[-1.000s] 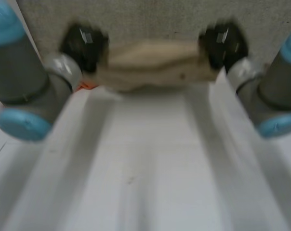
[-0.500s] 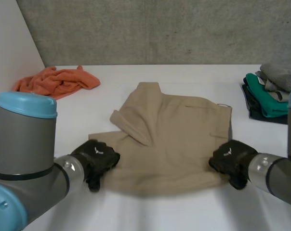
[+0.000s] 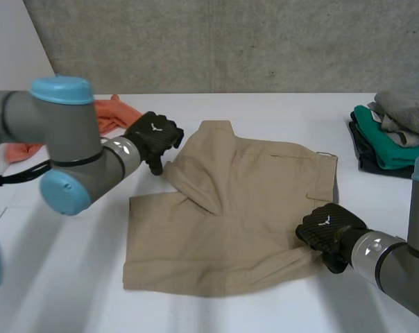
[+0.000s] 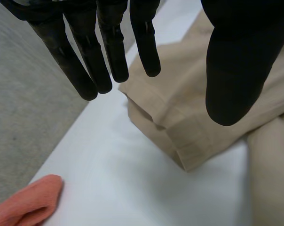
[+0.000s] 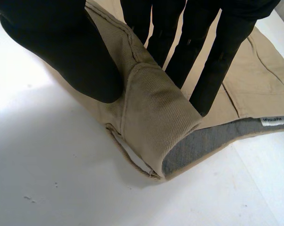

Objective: Fold the laundry.

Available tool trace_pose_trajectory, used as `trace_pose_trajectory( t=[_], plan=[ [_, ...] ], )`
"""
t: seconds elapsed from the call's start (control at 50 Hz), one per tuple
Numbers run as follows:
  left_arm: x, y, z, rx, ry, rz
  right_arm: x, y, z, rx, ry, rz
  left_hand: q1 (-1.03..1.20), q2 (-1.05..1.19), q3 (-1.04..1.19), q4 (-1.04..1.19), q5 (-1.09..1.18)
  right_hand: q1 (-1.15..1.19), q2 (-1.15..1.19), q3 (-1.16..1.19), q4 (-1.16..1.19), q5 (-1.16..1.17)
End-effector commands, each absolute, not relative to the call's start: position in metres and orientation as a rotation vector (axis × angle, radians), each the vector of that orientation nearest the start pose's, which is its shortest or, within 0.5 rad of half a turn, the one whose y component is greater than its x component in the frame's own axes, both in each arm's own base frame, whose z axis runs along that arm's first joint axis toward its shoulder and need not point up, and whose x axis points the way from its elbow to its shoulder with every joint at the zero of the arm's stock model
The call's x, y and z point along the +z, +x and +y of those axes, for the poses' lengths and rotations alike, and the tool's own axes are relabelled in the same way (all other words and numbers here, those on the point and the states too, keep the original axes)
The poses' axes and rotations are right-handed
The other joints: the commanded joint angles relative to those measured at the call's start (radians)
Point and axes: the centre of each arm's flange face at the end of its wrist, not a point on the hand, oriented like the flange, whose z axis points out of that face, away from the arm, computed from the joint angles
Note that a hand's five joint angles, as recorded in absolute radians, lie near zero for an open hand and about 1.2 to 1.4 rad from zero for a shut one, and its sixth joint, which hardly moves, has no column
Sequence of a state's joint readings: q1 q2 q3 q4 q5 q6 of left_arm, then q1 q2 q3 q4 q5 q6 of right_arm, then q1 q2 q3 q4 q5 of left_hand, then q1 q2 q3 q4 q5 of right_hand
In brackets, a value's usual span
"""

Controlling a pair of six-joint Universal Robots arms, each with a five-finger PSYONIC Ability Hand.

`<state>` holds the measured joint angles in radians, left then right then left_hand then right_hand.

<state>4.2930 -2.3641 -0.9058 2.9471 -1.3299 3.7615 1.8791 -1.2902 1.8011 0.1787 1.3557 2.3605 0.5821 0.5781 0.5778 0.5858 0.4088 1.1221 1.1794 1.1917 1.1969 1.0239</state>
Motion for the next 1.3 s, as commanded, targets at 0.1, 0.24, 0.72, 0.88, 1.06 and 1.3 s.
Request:
trace_pose_trajectory(
  t=[0.1,0.24,0.72,0.88,1.06,1.3],
  plan=[
    [0.137,-0.343,-0.354,-1.702,1.636,2.145,0.159,0.224,-0.208,-1.413,-1.587,2.341,0.142,0.146,0.146,0.138,0.141,0.274,0.217,0.205,0.199,0.198],
    [0.132,-0.344,-0.358,-1.678,1.6,2.133,0.163,0.222,-0.209,-1.465,-1.561,2.338,0.814,0.818,0.818,0.81,0.813,0.274,0.217,0.205,0.199,0.198],
    [0.221,-0.304,-0.305,-1.641,1.209,2.14,0.17,0.239,-0.199,-1.513,-1.61,2.273,-0.322,-0.318,-0.317,-0.325,-0.323,0.274,0.217,0.205,0.199,0.198],
    [0.253,-0.286,-0.246,-1.755,1.271,2.335,0.185,0.239,-0.216,-1.553,-1.401,2.32,-0.21,-0.206,-0.206,-0.214,-0.211,0.274,0.217,0.205,0.199,0.198],
    [0.213,-0.274,-0.185,-1.486,1.495,2.537,0.193,0.228,-0.235,-1.528,-1.071,2.428,-0.157,-0.153,-0.153,-0.161,-0.158,0.274,0.217,0.205,0.199,0.198],
    [0.142,-0.277,-0.191,-1.281,1.588,2.461,0.195,0.206,-0.231,-1.483,-1.043,2.521,0.293,0.297,0.297,0.289,0.292,0.274,0.217,0.205,0.199,0.198]
  ],
)
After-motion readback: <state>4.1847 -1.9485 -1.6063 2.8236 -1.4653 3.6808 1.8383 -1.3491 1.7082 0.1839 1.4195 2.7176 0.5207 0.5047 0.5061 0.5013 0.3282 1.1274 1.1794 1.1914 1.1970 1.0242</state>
